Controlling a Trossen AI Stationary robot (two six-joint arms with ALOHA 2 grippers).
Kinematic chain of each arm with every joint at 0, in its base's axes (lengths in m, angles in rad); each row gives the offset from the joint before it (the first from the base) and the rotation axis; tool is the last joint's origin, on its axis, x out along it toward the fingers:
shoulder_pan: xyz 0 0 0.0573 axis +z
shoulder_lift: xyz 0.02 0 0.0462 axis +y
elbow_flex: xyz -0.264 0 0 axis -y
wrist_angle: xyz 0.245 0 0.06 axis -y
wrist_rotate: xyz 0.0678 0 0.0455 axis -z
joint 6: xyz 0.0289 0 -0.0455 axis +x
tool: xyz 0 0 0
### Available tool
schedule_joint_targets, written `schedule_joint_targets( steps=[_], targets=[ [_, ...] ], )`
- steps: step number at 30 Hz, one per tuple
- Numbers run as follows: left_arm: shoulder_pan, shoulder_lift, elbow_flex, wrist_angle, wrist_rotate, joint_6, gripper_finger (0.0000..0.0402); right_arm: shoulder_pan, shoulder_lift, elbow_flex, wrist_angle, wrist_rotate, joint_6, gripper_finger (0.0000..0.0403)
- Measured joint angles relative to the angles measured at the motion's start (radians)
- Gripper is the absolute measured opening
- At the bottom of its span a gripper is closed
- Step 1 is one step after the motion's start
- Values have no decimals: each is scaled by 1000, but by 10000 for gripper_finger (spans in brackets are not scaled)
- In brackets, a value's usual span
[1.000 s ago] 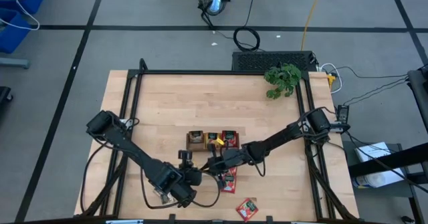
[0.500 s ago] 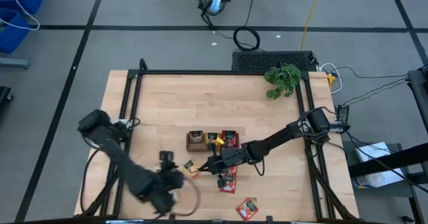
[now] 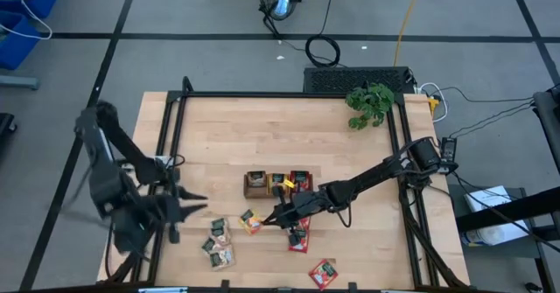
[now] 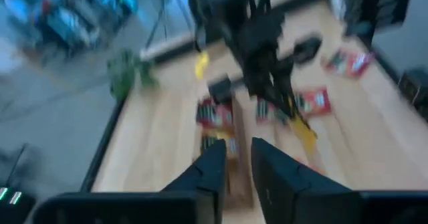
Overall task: Pick & Place Tea
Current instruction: Put the yellow tea bag into the left section of the wooden organizer
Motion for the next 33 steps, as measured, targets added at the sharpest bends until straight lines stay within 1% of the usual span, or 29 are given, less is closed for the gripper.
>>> schedule_joint_targets(
  steps=[2, 3, 5, 7, 10, 12, 13, 16, 18, 21, 23, 26, 28, 30, 33],
  targets=[
    [22, -118, -101, 169, 8, 161, 55, 0, 1, 0, -9, 0, -5, 0],
    [42, -178, -157, 260, 34, 242, 46, -1, 1, 0, -11, 0, -5, 0],
    [94, -294, -270, 443, 128, 390, 28, -1, 1, 0, -13, 0, -6, 0],
    [152, -406, -383, 623, 236, 500, 10, -1, 1, 0, -19, -5, -6, 0],
    [240, -532, -556, 885, 396, 601, 6, -1, 1, 0, -27, -30, -6, 0],
    [289, -577, -653, 989, 488, 622, 12, -1, 1, -4, -24, -50, -8, 0],
    [305, -594, -698, 1016, 510, 617, 14, -2, 1, -12, -10, -52, -9, 0],
    [321, -620, -808, 1078, 507, 561, 9, -14, -12, -59, 56, -64, 10, 0],
    [319, -622, -873, 1115, 500, 512, 4, -34, -36, -101, 120, -110, 35, 0],
    [308, -620, -965, 1191, 479, 458, 9, -67, -111, -185, 209, -152, 65, 0],
    [301, -619, -1012, 1255, 440, 433, 12, -87, -170, -222, 203, -145, 68, 0],
    [302, -621, -1045, 1309, 379, 400, 8, -106, -247, -234, 135, -78, 55, 0],
    [301, -621, -1052, 1311, 376, 376, 4, -115, -297, -233, 83, -45, 38, 0],
    [301, -620, -1060, 1310, 385, 373, 5, -132, -340, -227, 76, -45, 38, 0],
    [301, -614, -1077, 1308, 400, 360, 20, -172, -400, -227, 73, -50, 73, 0]
  ],
)
